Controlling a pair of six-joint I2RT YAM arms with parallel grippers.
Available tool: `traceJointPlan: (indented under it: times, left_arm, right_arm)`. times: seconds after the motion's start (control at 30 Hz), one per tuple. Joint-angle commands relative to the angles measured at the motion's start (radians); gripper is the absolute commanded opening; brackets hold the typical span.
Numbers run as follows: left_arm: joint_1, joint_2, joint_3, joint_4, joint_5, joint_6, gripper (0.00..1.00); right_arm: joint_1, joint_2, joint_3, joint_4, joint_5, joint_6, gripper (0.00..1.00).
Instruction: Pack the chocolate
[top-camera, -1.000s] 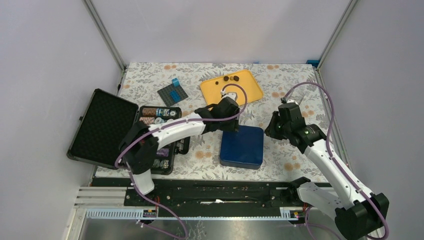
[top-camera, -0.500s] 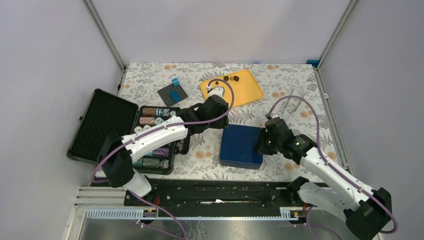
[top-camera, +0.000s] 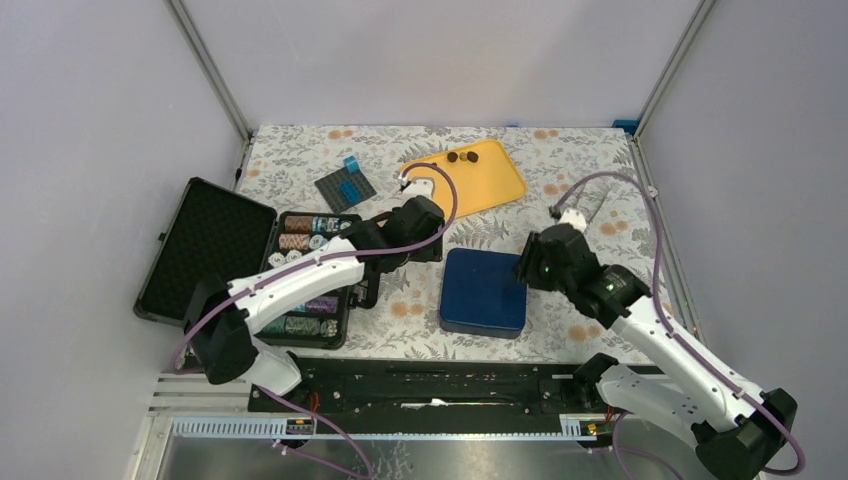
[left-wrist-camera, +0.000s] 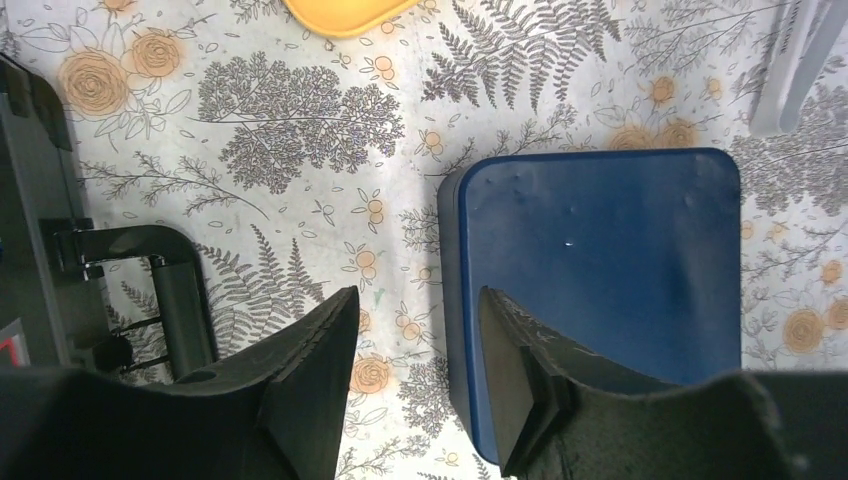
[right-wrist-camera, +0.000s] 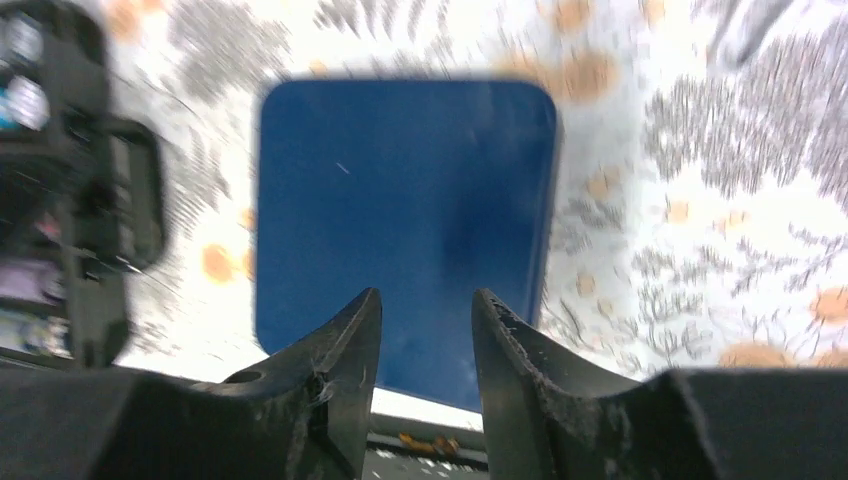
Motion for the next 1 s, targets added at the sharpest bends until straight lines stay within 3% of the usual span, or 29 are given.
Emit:
traceJointPlan:
  times: [0.0,0.1,0.2,0.47,0.57,0.73,0.83,0.97]
  left_arm:
    - [0.0,-0.08,0.017,-0.018,0.005,0.006,0.51]
    - [-0.009,-0.102,-0.027,-0.005,0.197,-0.001,0.51]
    - [-0.048,-0.141,-0.134,0.09,0.335,-0.021,0.51]
    - [-0.069,-0.052,-0.327,0.29,0.399,-0.071,0.51]
    - [-0.086,0.015,-0.245,0.197,0.371,-0.043,0.47]
    - [-0.117,-0.099,-0.089,0.072,0.253,0.0,0.49]
    - [-0.117,-0.116,-0.053,0.086,0.286,0.002,0.49]
    - [-0.117,-0.028,-0.109,0.148,0.435,-0.022,0.5]
  right_arm:
    - [0.005,0.067,0.16,0.028,0.116,-0.071,0.47]
    - [0.005,0.116,0.159,0.058,-0.028,-0.067,0.49]
    - [0.005,0.13,0.098,0.083,-0.078,-0.044,0.49]
    - [0.005,0.115,-0.067,0.115,-0.106,0.008,0.52]
    - [0.004,0.09,-0.053,0.088,-0.086,0.005,0.53]
    - [0.005,0.048,0.009,0.035,-0.026,-0.015,0.54]
    - [0.005,0.05,0.032,0.03,-0.022,-0.018,0.54]
    - [0.005,0.055,0.028,0.034,-0.017,-0.018,0.55]
